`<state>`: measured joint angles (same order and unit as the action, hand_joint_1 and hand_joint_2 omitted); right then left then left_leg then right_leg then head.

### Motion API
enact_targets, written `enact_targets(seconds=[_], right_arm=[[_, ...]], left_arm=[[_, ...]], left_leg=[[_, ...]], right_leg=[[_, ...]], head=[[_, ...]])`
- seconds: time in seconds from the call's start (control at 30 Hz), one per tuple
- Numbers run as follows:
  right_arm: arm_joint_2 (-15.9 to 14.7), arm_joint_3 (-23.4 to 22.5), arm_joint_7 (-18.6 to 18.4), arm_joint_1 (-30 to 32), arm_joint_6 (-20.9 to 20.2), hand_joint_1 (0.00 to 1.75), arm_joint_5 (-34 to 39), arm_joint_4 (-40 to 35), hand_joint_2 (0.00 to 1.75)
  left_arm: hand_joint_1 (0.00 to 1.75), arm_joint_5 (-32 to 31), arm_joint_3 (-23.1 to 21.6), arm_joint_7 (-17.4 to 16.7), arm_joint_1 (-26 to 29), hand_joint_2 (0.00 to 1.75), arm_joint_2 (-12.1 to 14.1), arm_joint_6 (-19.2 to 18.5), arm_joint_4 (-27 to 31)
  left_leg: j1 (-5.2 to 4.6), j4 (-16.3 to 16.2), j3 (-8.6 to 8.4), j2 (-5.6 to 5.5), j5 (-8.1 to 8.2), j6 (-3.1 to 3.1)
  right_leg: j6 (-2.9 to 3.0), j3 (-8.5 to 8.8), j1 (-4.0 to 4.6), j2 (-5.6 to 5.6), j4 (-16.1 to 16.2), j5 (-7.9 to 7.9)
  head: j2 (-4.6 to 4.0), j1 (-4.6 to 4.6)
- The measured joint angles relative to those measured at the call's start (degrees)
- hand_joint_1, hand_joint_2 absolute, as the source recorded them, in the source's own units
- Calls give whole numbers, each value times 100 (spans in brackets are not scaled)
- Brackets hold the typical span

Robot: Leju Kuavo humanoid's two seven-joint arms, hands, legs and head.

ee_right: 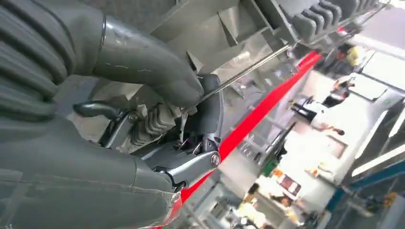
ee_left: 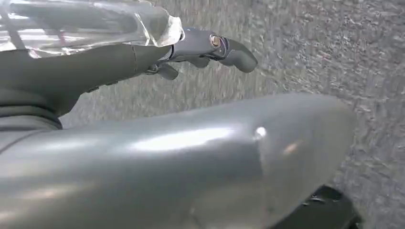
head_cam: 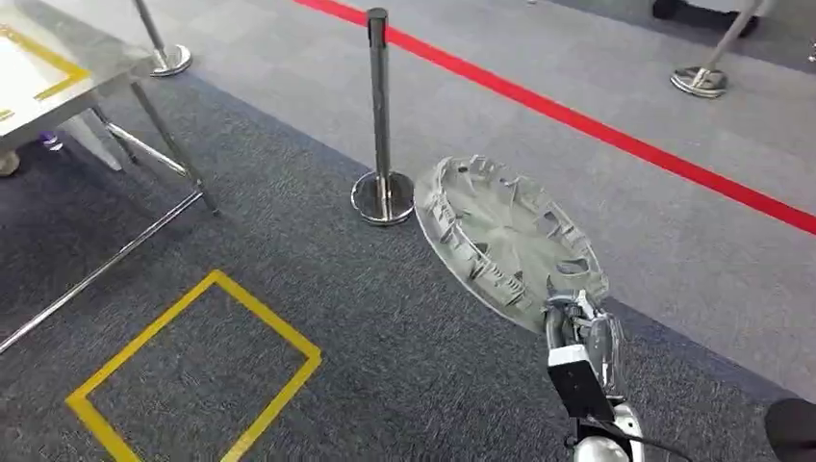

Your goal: Take the parts from the cabinet and place them on the table.

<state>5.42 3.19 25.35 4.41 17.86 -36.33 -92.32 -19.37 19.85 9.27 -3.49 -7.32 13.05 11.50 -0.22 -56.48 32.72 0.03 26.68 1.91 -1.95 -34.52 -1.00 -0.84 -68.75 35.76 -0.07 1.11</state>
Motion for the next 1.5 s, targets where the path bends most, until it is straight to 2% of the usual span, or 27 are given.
enact_targets(seconds=[0.07, 0.1, 0.2, 0.23, 0.27, 0.37, 0.4, 0.47, 0.53, 0.6, 0.63, 0.7, 0.73, 0.77, 0.9, 0.93, 0.97, 1.0, 1.07, 1.1, 1.17, 1.23, 1.27, 1.4, 1.43, 1.47, 1.5], right_arm=[[-9, 0, 2, -3, -21, 175, 2, 4, 175], [-11, 2, 2, -1, -39, 175, 2, 9, 175], [-13, 9, 2, -7, -44, 175, 2, 11, 175], [-20, 9, 2, -10, -44, 175, 4, 11, 175], [-17, 13, 7, -5, -44, 175, 7, 20, 175], [-24, 17, 17, 10, -37, 175, 11, 15, 175], [-22, 24, 17, 8, -37, 175, 9, 15, 175], [-2, 24, 17, -10, -24, 175, 4, 9, 175], [-9, 15, 17, -9, -22, 175, -4, 9, 175], [-7, 26, 17, -16, -24, 175, -33, 11, 175], [-7, 33, 17, -14, -28, 175, -46, 11, 175], [0, 37, -7, -24, -31, 175, -74, 11, 175], [9, 37, -22, -40, -31, 175, -98, 11, 175], [20, 37, -39, -49, -31, 175, -112, 9, 175], [72, 42, -135, -72, -39, 175, -210, -2, 175], [79, 37, -151, -69, -39, 175, -223, -20, 175], [79, 39, -155, -73, -44, 175, -238, -29, 175], [81, 39, -160, -73, -46, 175, -240, -33, 175], [81, 39, -160, -70, -46, 175, -243, -33, 175], [79, 37, -160, -66, -50, 175, -243, -33, 175], [79, 37, -160, -57, -61, 175, -254, -33, 175], [81, 37, -160, -77, -74, 175, -273, -33, 175], [81, 37, -160, -93, -81, 175, -273, -31, 175], [92, 33, -153, -112, -98, 175, -291, -39, 175], [103, 33, -149, -113, -98, 175, -291, -39, 175], [103, 31, -142, -113, -96, 175, -295, -44, 175], [103, 26, -133, -102, -94, 175, -302, -46, 175]], left_arm=[[0, 17, 4, 6, 1, 0, -2, -2, -2], [0, 26, 6, 9, 7, 0, 0, -2, -2], [0, 50, 7, 44, 10, 0, -4, -59, -2], [0, 77, 9, 52, 13, 0, -2, -92, -2], [0, 79, 13, 57, 3, 0, 13, -105, 0], [0, 94, 35, 63, 44, 0, 13, -157, -7], [0, 98, 44, 63, 48, 0, 18, -164, -13], [0, 118, 59, 63, 41, 0, 15, -171, -15], [0, 149, 79, 66, 20, 0, 11, -170, -15], [0, 164, 92, 76, 29, 0, 0, -168, -15], [0, 168, 94, 79, 37, 0, 0, -160, -15], [0, 168, 98, 90, 34, 0, 2, -129, -15], [0, 151, 98, 90, 32, 0, 2, -100, -15], [0, 149, 101, 90, 13, 0, 11, -96, -15], [0, 125, 98, 90, 8, 0, 13, -103, -15], [0, 114, 101, 90, 20, 0, 11, -103, -15], [0, 92, 101, 94, 15, 0, 11, -105, -15], [0, 85, 101, 94, 1, 0, 7, -107, -15], [0, 83, 101, 94, -7, 0, -9, -120, -15], [0, 83, 101, 94, -6, 0, -15, -120, -15], [0, 83, 101, 94, -3, 0, -22, -118, -15], [0, 83, 101, 94, -4, 0, -39, -111, -15], [0, 85, 103, 96, -4, 0, -42, -111, -15], [0, 92, 114, 111, 26, 0, -46, -111, -17], [0, 94, 127, 114, 31, 0, -33, -109, -17], [0, 94, 136, 120, 33, 0, -37, -109, -17], [0, 96, 144, 122, 20, 0, -37, -109, -17]], left_leg=[[1, -3, -3, -151, 4, 5], [10, -6, -10, -244, 6, 1], [65, -53, -27, -509, 39, -60], [66, -104, 0, -578, 74, -115], [38, -190, 62, -644, 95, -161], [81, -122, 116, -792, 41, -244], [83, -136, 127, -828, 49, -253], [36, -515, 327, -169, 288, -296], [50, -1443, 792, -21, 703, -308], [46, -2021, 1097, -19, 815, -304], [44, -1856, 1033, -17, 675, -288], [22, -916, 549, 57, 196, -232], [-15, -399, 258, 265, 9, -174], [-90, -199, 152, 519, 123, -139], [-106, -133, 159, 229, 86, -60], [-16, -64, 43, 178, 29, -25], [-10, -48, 37, 102, 26, -9], [1, -52, 41, 40, 19, 6], [-1, -57, 40, -118, 27, 19], [-3, -58, 35, -196, 30, 21], [0, -62, 13, -373, 35, 15], [22, -95, -10, -544, 63, -28], [10, -112, 16, -602, 78, -64], [38, -96, 87, -804, 47, -167], [39, -122, 98, -741, 77, -188], [-12, -254, 179, -380, 171, -225], [-9, -599, 349, -163, 377, -252]], right_leg=[[-32, -425, 0, 46, -736, 204], [-34, -474, -2, 47, -730, 98], [-62, 41, -56, 152, 535, -671], [-103, 200, -113, 407, 904, -741], [-84, 220, -121, 595, 982, -654], [60, 225, -61, 430, 936, -663], [99, 234, -99, 364, 952, -676], [176, 251, -80, 213, 959, -668], [194, 247, -49, 66, 958, -657], [215, 253, -33, -87, 958, -640], [215, 263, -24, -158, 958, -631], [208, 301, -13, -289, 958, -606], [195, 328, -9, -337, 959, -590], [164, 345, 17, -390, 962, -570], [42, 448, 22, -621, 1043, -542], [14, 451, -9, -552, 1000, -493], [3, 377, -6, -267, 794, -353], [-10, 187, -6, -101, 389, -144], [-34, -310, 2, 35, -567, 225], [-34, -462, 5, 50, -797, 231], [-5, -343, 2, 69, -373, -157], [7, 125, -13, 227, 741, -753], [33, 227, -37, 492, 955, -652], [157, 262, 16, 340, 1014, -698], [200, 270, -38, 261, 1037, -722], [241, 278, -34, 207, 1039, -711], [262, 282, -28, 141, 1039, -702]], head=[[0, -9], [0, -7], [0, -13], [0, -22], [0, -48], [0, -24], [0, -17], [0, 79], [0, 92], [0, 101], [0, 101], [0, 101], [0, 103], [0, 96], [0, 112], [0, 98], [0, 83], [0, 57], [0, 22], [0, 15], [0, 15], [0, 9], [0, 4], [0, 7], [0, 7], [0, 28], [0, 81]])
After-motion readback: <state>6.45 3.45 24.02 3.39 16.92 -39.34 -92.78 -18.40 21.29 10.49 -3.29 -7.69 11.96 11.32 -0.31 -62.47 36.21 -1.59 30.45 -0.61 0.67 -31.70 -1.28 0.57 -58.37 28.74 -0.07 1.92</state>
